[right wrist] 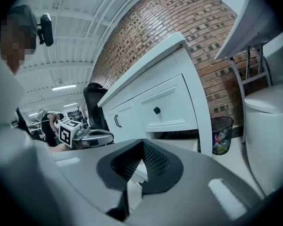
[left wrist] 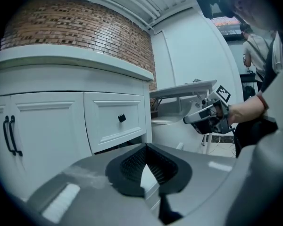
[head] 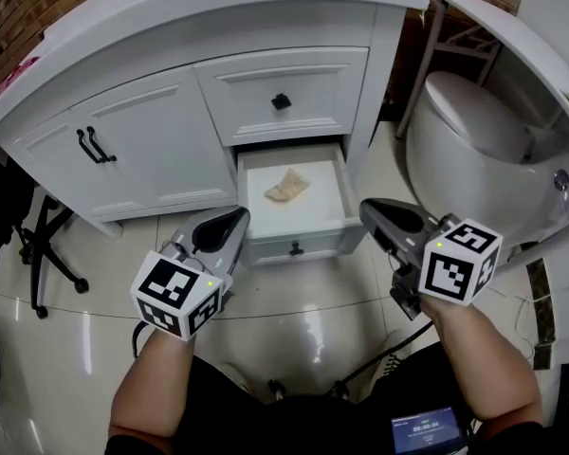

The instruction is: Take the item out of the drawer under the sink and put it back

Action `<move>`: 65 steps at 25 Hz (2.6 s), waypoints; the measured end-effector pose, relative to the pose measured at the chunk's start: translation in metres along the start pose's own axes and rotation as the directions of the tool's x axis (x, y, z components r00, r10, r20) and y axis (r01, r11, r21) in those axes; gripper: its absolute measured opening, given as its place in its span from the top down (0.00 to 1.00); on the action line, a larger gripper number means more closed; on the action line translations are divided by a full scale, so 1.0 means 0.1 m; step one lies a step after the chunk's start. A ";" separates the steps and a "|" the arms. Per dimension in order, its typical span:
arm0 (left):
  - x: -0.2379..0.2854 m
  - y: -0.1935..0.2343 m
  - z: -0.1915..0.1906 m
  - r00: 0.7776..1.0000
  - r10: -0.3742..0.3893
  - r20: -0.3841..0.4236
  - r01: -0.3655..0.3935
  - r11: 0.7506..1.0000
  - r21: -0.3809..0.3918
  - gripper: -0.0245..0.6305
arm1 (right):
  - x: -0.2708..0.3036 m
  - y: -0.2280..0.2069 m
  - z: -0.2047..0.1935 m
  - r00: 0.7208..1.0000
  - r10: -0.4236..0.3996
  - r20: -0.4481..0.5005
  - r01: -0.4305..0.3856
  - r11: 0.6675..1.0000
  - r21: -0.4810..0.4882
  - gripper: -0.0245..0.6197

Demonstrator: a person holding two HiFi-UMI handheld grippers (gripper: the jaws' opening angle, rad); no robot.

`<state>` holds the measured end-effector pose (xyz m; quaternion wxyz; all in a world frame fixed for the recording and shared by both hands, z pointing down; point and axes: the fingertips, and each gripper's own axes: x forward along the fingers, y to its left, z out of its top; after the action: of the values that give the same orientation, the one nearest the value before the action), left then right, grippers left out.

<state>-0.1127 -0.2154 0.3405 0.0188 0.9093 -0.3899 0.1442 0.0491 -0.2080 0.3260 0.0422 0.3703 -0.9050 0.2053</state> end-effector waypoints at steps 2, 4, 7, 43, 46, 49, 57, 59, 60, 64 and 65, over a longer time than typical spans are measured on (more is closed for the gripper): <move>0.03 0.01 0.05 1.000 0.005 -0.006 -0.005 0.999 0.051 0.95 | 0.02 -0.01 -0.01 1.000 -0.005 -0.004 0.005 1.000 0.014 0.96; 0.07 0.04 0.11 0.999 0.019 -0.027 -0.015 0.990 0.141 0.95 | 0.04 0.01 -0.03 1.000 -0.015 -0.016 0.015 1.000 0.005 0.96; 0.27 0.05 0.15 0.995 0.004 -0.098 0.025 0.957 0.289 0.95 | 0.05 0.13 0.00 0.999 -0.007 -0.042 0.004 0.997 -0.073 0.96; 2.13 0.46 -1.60 0.628 -0.066 -0.775 0.489 0.809 0.327 0.81 | 0.07 -0.16 -0.08 0.995 0.076 -0.061 -0.079 0.995 -0.056 0.96; 2.14 0.45 -1.63 0.625 -0.067 -0.778 0.495 0.805 0.328 0.89 | 0.08 -0.17 -0.07 0.996 0.072 -0.058 -0.076 0.995 -0.057 0.96; 2.16 0.47 -1.64 0.632 -0.059 -0.773 0.482 0.811 0.333 0.92 | 0.08 -0.16 -0.06 0.996 0.071 -0.059 -0.074 0.995 -0.060 0.96; 2.08 0.47 -1.39 0.681 -0.053 -0.730 0.432 0.835 0.342 0.95 | 0.04 -0.12 0.01 0.996 0.077 -0.040 -0.079 0.995 -0.067 0.96; 2.04 0.47 -1.28 0.704 -0.052 -0.708 0.408 0.846 0.344 0.95 | 0.02 -0.11 0.03 0.996 0.076 -0.034 -0.078 0.995 -0.066 0.96; 2.01 0.48 -1.23 0.714 -0.052 -0.698 0.398 0.850 0.344 0.95 | 0.01 -0.10 0.04 0.997 0.077 -0.031 -0.079 0.995 -0.066 0.96; 1.89 0.47 -0.91 0.782 -0.057 -0.621 0.351 0.864 0.362 0.95 | -0.01 -0.01 0.08 0.996 0.085 -0.017 -0.086 0.993 -0.079 0.96; 1.84 0.46 -0.79 0.798 -0.055 -0.601 0.336 0.868 0.367 0.95 | -0.01 0.02 0.09 0.996 0.088 -0.015 -0.089 0.993 -0.083 0.96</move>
<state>-0.0446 -0.3651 0.4634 -0.0636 0.8380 -0.2221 0.4944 0.0492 -0.2099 0.3172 0.0537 0.3266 -0.9280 0.1710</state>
